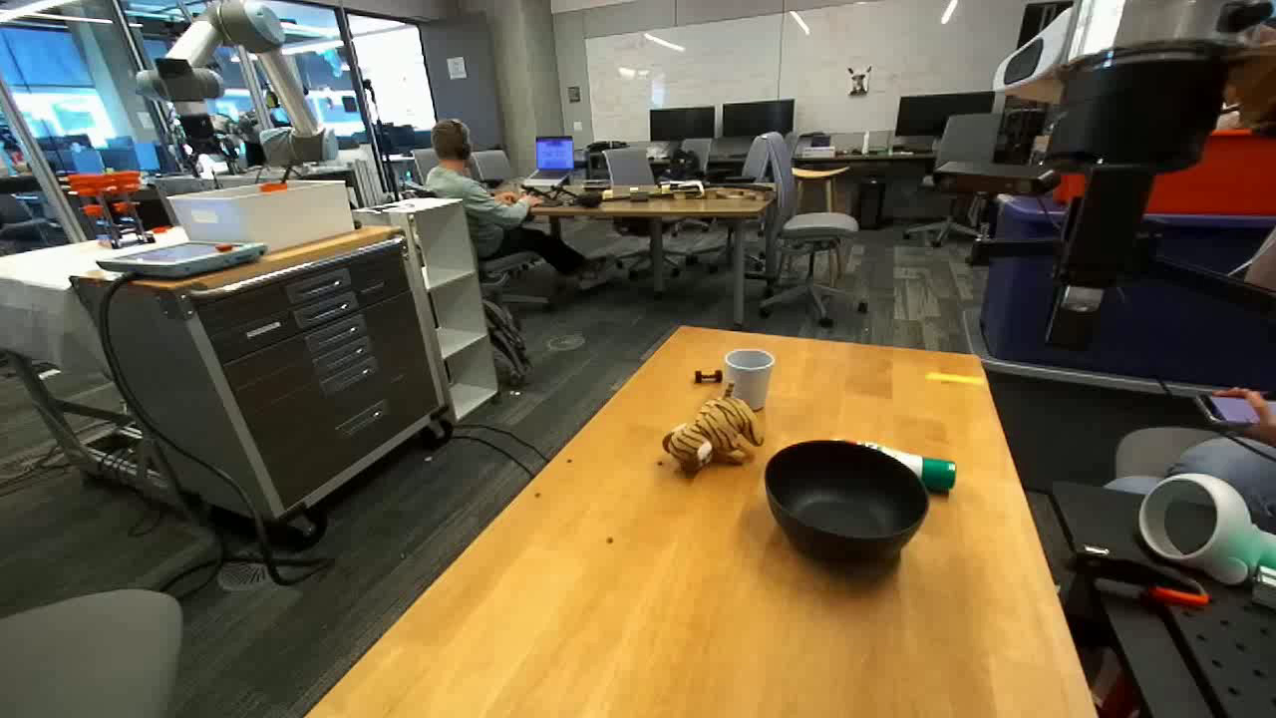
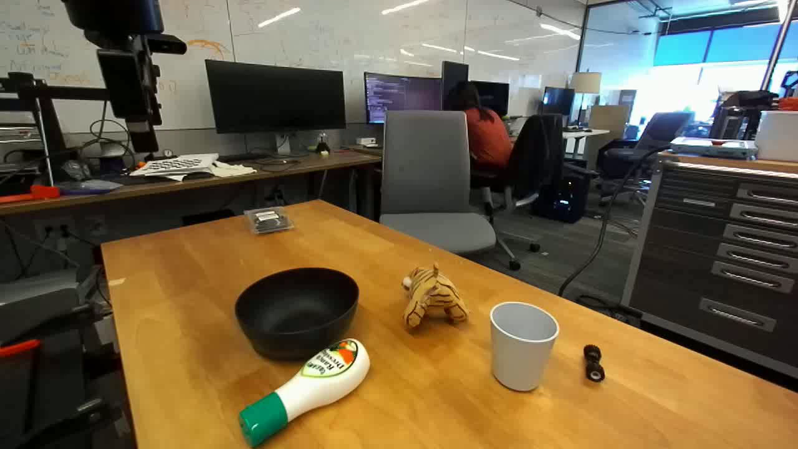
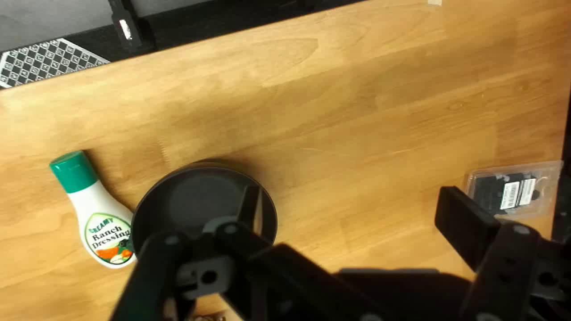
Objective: Put the tiger plushie in the bowl
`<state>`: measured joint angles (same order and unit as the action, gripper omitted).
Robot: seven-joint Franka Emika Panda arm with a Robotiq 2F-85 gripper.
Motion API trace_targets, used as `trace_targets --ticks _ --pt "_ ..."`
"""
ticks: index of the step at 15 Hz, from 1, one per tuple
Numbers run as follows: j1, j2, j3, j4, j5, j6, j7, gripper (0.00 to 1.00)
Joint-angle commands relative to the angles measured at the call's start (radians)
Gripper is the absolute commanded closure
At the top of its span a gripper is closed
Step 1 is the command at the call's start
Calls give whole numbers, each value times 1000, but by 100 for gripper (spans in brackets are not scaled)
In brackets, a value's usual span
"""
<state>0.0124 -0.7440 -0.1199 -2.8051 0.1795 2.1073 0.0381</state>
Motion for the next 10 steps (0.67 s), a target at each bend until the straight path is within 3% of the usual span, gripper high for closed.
trace_targets --ticks 1,10 --pt "-18 2 17 0 13 -5 -11 0" --pt "-18 10 17 -1 13 -5 -11 0"
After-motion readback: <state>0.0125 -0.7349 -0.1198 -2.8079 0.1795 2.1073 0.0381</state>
